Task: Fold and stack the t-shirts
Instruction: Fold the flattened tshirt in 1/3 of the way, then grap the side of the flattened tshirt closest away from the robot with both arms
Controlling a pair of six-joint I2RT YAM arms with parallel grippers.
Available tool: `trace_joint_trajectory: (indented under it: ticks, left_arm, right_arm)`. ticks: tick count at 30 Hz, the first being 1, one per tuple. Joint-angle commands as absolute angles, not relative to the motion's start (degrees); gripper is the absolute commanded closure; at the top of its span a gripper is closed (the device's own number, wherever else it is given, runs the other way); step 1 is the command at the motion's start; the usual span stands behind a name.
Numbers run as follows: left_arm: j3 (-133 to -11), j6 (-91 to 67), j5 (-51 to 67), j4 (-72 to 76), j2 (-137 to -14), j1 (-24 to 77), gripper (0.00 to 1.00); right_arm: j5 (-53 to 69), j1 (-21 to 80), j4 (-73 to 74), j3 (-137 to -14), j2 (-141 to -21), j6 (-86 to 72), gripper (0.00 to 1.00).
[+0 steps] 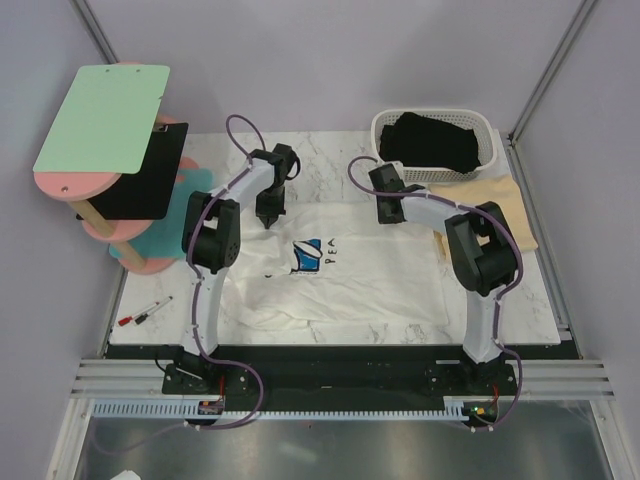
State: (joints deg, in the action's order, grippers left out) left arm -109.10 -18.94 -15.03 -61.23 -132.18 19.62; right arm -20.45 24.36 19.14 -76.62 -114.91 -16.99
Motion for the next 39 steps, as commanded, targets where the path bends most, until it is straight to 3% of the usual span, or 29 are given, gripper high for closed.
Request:
trace_joint_trajectory:
  ticks: [1,10,13,16,17,18,20,21,22,25,27,28,33,39]
  left_arm:
    - [-115.29,-17.4,-16.61,-60.02,-138.51,17.67,0.98]
    - [-138.33,-15.03,-18.54,-65.56,-148.1,14.94,0.98]
    - [-136.51,-15.29,-21.34,-64.17,-142.51,15.81,0.98]
    - [-126.07,-15.64,-23.9,-58.55,-130.06,18.09,0.96]
    - [-119.77,-16.43,-24.25,-55.49,-126.86,18.71,0.94]
    - [-116.58,-17.04,-24.17,-54.24,-123.78,19.24,0.9]
    - [-106.94,-19.23,-22.77,-51.95,-114.49,20.56,0.59]
    - [-103.48,-19.94,-21.72,-49.42,-111.04,20.83,0.44]
    - [-100.05,-20.82,-19.71,-48.26,-108.22,21.27,0.24]
    - [-86.08,-24.16,-14.35,-43.25,-96.71,21.53,0.05]
    - [-76.23,-26.89,-11.88,-40.79,-88.44,21.71,0.0]
    - [-70.11,-28.9,-9.43,-38.61,-85.55,22.06,0.0]
    - [-54.78,-36.11,-6.15,-34.63,-69.48,25.39,0.0]
    - [-43.43,-43.32,-5.89,-34.1,-61.18,31.19,0.0]
  right_arm:
    - [-21.53,22.33,20.39,-80.67,-121.27,-16.26,1.0]
    - [-22.24,20.83,22.24,-92.1,-127.53,-15.64,1.0]
    - [-21.36,20.92,19.36,-90.28,-123.06,-15.82,1.0]
    - [-20.22,20.92,15.66,-84.14,-113.58,-16.87,0.99]
    - [-19.78,20.92,15.12,-82.46,-110.94,-17.57,0.95]
    - [-19.34,20.92,14.68,-80.79,-105.78,-17.93,0.85]
    - [-17.76,20.92,14.15,-75.25,-100.66,-18.54,0.72]
    - [-17.23,20.92,14.06,-73.23,-95.68,-19.24,0.59]
    - [-16.7,20.83,13.89,-68.86,-93.1,-19.6,0.53]
    - [-16.08,21.0,14.5,-60.05,-83.34,-22.23,0.27]
    - [-16.17,20.74,16.34,-56.35,-77.38,-23.9,0.07]
    - [-16.26,20.31,19.04,-53.29,-75.52,-26.17,0.03]
    - [-9.25,17.67,24.34,-41.95,-65.05,-31.81,0.02]
    - [-3.61,16.0,31.19,-33.06,-59.42,-38.58,0.02]
